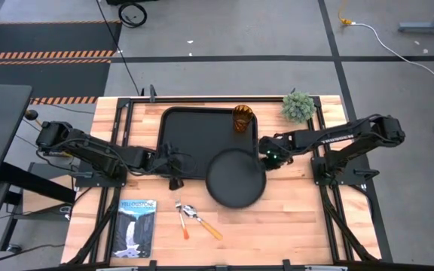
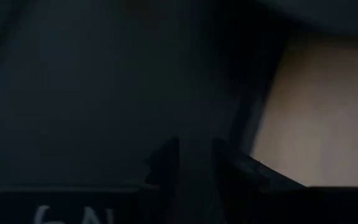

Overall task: Pick and place plate/cup/fork/spoon on tray
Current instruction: Put the black plate on the black serving tray

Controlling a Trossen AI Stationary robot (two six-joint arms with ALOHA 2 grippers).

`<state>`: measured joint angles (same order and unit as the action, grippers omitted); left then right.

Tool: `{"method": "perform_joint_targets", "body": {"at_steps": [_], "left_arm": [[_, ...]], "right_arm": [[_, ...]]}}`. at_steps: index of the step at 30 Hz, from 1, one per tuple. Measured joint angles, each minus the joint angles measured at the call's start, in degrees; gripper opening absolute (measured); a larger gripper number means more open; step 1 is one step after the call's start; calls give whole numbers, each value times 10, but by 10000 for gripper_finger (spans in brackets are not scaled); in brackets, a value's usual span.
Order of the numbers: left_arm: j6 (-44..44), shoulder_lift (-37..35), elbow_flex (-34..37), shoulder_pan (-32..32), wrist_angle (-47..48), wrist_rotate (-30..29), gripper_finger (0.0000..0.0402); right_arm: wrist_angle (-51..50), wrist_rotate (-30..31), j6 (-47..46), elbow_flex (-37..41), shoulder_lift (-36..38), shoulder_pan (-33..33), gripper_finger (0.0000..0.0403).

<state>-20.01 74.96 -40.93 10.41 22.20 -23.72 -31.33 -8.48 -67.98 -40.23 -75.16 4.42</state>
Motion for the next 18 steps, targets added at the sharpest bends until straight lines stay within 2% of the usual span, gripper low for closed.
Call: {"method": "perform_joint_targets", "body": {"at_steps": [8, 14, 18], "left_arm": [[2, 0, 0, 0, -76, -15, 103], [18, 0, 0, 0, -114, -15, 103], [46, 0, 0, 0, -118, -15, 103]], "right_arm": [[5, 75, -162, 0, 5, 15, 10], [7, 144, -231, 0, 2, 5, 10], [11, 159, -256, 0, 2, 5, 10]]}}
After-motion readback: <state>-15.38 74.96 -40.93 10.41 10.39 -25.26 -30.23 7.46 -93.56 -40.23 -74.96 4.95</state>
